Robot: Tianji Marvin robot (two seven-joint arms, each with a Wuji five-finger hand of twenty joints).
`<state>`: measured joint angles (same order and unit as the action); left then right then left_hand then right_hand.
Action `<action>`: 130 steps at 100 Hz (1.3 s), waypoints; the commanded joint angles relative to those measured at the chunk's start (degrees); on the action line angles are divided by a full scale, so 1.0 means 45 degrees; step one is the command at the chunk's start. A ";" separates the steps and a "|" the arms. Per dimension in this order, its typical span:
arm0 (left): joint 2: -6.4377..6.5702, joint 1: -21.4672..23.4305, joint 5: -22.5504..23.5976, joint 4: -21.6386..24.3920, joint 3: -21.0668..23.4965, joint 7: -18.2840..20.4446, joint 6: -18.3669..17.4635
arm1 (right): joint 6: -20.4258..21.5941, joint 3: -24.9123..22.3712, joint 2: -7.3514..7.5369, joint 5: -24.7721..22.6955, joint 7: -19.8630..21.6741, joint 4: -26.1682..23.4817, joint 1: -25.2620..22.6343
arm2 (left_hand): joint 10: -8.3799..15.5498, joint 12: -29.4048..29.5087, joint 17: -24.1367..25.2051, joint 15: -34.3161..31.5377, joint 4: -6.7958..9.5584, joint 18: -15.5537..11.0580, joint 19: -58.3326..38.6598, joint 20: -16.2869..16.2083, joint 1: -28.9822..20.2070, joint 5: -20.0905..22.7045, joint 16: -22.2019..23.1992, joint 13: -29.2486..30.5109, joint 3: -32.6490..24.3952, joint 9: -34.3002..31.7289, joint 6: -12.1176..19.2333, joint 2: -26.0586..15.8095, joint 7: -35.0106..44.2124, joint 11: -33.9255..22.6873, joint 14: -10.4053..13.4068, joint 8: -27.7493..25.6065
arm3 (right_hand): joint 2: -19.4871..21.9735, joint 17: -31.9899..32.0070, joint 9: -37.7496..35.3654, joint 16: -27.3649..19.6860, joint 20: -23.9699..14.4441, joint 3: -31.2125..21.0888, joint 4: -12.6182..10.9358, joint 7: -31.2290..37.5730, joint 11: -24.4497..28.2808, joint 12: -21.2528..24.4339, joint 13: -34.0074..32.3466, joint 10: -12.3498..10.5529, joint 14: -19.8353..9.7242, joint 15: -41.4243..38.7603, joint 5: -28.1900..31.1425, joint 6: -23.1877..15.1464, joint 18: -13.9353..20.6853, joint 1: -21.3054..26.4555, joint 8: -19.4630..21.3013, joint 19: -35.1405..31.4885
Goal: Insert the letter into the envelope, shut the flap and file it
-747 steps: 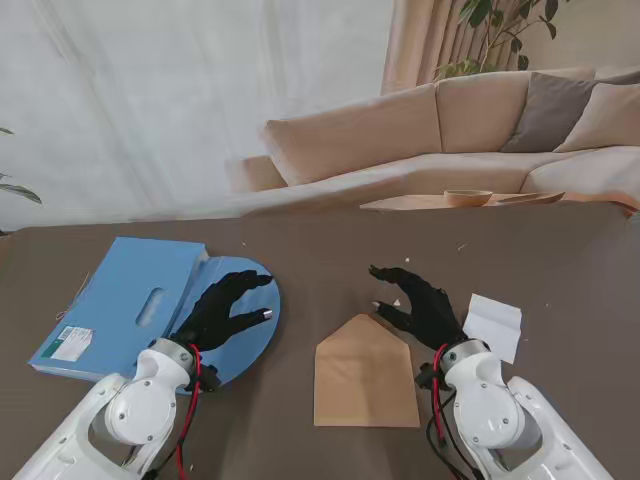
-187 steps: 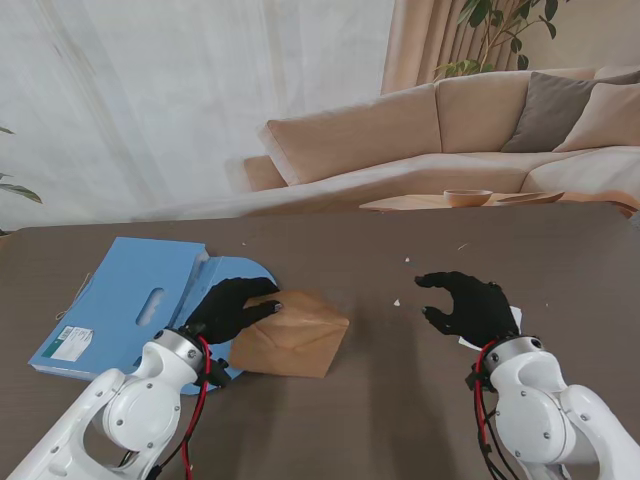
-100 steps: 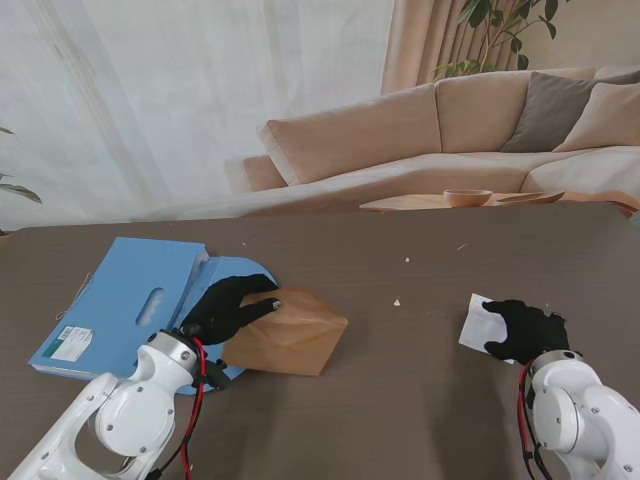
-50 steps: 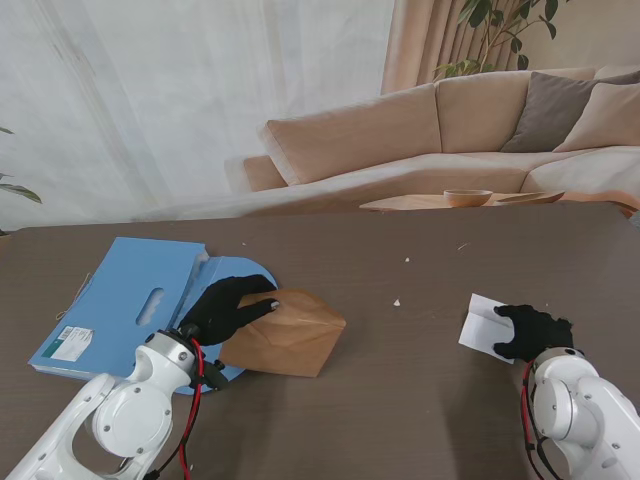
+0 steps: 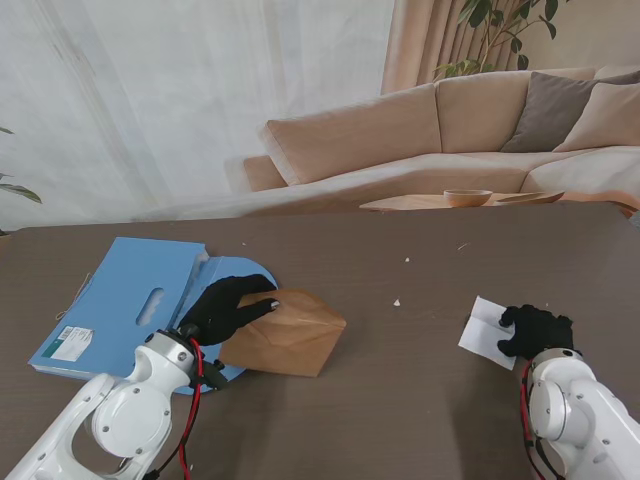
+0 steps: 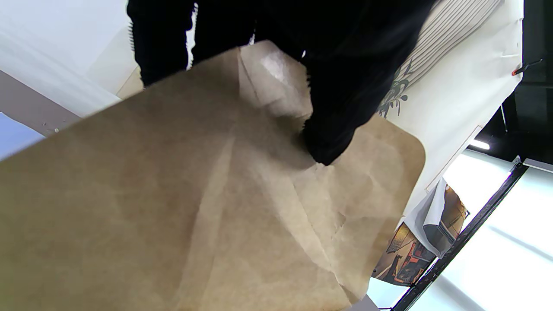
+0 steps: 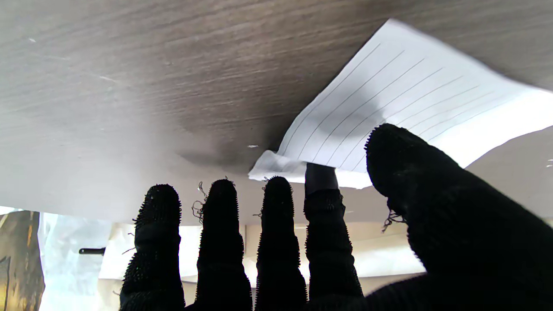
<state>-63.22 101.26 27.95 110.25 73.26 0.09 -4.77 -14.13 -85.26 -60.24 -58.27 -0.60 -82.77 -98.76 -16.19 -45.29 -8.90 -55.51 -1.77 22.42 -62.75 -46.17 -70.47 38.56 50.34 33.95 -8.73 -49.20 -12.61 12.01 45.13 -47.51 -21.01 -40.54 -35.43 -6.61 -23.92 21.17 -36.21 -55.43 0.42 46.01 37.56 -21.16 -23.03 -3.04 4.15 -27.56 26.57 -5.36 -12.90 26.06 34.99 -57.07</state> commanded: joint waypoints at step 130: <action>-0.0071 0.0156 -0.0185 0.0047 0.0111 0.0217 -0.0123 | 0.0586 0.0311 0.0042 0.0215 0.1011 0.0484 0.0428 | -0.0099 -0.0312 0.0187 -0.0250 -0.0136 0.0115 -0.0313 0.0038 -0.0778 -0.0232 0.0402 -0.0049 -0.0257 0.0162 0.0077 -0.0528 0.0307 -0.0401 -0.0057 -0.0098 | -0.0506 0.0603 -0.0720 0.0008 0.0263 0.0949 0.0521 -0.3110 -0.0703 0.0614 0.0336 0.0563 0.0337 0.0503 -0.2945 0.1197 -0.0320 -0.0128 -0.2866 0.0786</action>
<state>-63.24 101.67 27.30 110.16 73.71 0.14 -5.12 -12.01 -84.19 -59.84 -57.41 2.76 -81.38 -96.53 -16.21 -45.92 -8.53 -55.51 -1.77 22.42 -62.81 -46.16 -70.47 38.56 50.92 33.95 -8.73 -49.20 -12.61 12.01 45.13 -47.51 -21.03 -40.58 -35.45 -3.61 -21.64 19.88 -34.21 -48.19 4.23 30.30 30.43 -16.23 -20.02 2.42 4.99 -23.66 11.79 0.25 -13.53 23.03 20.84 -52.18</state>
